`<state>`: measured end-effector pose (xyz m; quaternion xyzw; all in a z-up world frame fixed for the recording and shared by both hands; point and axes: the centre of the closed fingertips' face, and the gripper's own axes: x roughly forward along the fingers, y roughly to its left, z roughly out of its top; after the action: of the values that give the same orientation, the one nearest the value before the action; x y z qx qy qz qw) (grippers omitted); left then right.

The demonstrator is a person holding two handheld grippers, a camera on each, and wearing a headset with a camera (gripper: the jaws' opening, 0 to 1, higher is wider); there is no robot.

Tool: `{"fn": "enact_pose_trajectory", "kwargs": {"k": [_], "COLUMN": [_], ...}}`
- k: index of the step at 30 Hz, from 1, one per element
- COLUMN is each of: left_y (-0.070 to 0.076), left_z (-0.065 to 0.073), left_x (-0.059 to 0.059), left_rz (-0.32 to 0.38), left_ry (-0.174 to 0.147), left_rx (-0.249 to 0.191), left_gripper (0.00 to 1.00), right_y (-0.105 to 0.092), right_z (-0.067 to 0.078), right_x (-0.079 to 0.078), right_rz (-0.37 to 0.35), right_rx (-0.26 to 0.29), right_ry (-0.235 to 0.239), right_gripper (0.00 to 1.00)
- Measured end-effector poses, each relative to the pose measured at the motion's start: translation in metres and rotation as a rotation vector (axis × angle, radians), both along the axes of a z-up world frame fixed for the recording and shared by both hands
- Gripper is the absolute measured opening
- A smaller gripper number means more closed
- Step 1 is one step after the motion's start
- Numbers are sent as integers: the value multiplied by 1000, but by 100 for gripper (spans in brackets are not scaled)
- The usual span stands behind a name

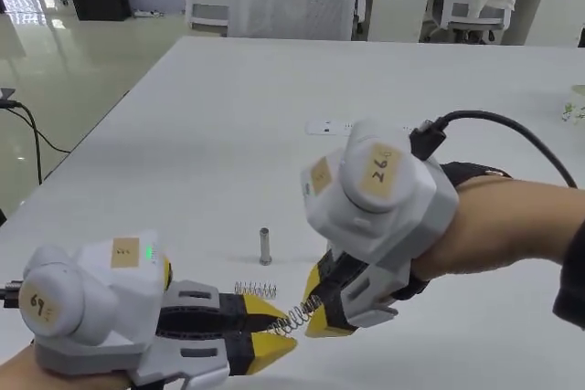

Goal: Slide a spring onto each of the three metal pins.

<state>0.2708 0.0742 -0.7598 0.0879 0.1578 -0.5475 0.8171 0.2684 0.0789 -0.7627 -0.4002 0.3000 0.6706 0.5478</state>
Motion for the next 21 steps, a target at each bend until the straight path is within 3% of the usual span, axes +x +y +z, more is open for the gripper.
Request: {"fn": "enact_pose_trajectory", "kwargs": {"k": [21], "left_y": [-2], "left_z": [-2], "left_x": [-5], "left_rz": [-17], "left_ry": [9], "left_rx": [6], "left_gripper": [3], "right_y": [15], "right_z": [12], "right_x": [-14], "right_rz": [-8], "right_rx": [35], "right_ry": [54], "right_gripper": [8]}}
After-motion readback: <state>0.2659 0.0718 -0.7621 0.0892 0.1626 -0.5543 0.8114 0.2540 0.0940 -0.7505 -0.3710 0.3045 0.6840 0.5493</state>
